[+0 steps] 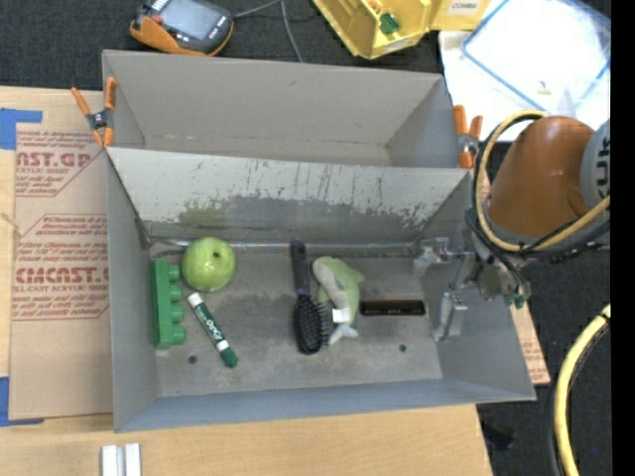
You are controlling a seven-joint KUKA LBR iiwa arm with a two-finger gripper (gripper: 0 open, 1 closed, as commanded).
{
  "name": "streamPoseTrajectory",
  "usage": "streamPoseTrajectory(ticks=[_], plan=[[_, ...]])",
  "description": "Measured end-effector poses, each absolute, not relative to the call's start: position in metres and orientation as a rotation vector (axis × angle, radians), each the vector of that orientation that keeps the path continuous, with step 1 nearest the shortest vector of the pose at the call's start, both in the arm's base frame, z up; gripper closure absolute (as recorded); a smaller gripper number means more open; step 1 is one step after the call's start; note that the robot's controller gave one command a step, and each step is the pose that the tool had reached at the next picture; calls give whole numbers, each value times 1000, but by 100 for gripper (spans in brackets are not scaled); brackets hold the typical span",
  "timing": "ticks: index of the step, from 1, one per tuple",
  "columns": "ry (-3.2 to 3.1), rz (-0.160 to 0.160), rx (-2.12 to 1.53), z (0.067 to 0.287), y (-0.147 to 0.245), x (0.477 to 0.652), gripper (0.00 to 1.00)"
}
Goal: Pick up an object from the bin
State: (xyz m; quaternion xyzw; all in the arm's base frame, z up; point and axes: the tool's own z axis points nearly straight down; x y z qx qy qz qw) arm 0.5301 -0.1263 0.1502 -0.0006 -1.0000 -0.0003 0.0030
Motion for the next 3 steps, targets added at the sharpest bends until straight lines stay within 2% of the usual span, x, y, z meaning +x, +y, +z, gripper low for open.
streamPoseTrajectory(ticks=[1, 2, 3], plan=[[-3143, 1, 2, 155, -126, 532, 0], [-3131, -3, -219, 66, -106, 543, 0], [-3151, 4, 32, 143, -106, 548, 0]])
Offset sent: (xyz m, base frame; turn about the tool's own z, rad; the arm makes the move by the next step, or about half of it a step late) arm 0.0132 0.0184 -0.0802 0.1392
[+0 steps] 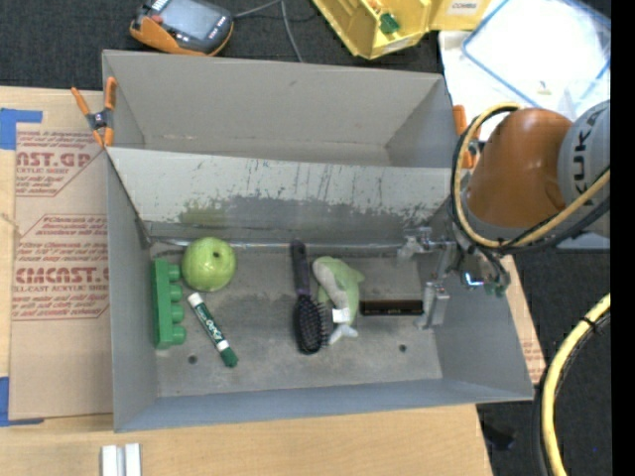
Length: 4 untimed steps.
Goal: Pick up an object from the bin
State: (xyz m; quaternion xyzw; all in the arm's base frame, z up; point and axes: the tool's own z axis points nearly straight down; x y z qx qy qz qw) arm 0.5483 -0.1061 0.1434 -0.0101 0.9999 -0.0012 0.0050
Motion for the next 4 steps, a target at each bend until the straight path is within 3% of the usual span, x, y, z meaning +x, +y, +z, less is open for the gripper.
streamPoseTrajectory(ticks=[1, 2, 3, 4], plan=[[3146, 5, 217, 98, -97, 539, 0], [3126, -3, 198, 70, -104, 539, 0], [3125, 0, 273, 71, -98, 539, 100], [3125, 0, 273, 71, -98, 539, 100]])
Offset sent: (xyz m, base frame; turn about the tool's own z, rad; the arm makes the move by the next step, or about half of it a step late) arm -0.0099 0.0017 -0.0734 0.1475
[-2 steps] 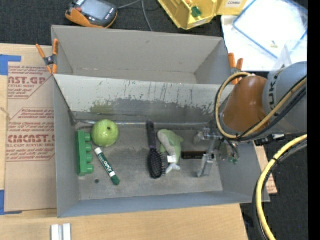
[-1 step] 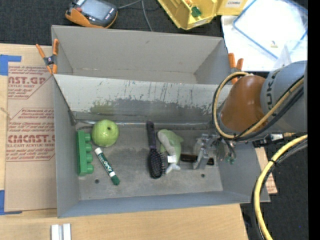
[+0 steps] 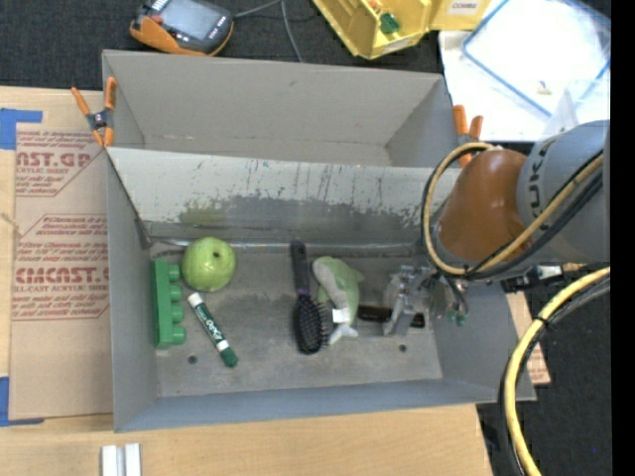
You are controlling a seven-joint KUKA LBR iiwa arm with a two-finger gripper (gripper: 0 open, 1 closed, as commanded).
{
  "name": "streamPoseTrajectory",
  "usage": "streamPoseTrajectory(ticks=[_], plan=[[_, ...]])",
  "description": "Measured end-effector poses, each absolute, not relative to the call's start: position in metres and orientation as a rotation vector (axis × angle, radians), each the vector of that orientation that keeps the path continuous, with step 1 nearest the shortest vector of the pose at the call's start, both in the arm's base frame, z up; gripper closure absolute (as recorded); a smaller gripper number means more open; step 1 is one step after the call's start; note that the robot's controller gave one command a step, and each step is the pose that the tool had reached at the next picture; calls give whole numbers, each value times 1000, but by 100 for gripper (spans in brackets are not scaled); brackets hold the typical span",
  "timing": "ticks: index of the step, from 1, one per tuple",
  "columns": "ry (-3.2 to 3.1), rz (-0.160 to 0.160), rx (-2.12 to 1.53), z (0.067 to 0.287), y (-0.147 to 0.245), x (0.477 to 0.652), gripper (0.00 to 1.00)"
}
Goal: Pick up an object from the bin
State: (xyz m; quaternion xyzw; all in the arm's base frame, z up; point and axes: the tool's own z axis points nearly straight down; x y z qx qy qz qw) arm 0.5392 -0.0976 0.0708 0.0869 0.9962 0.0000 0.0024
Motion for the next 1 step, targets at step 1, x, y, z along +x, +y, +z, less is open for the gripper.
streamPoseTrajectory(ticks=[1], plan=[[3135, 3, 272, 110, -97, 536, 100]])
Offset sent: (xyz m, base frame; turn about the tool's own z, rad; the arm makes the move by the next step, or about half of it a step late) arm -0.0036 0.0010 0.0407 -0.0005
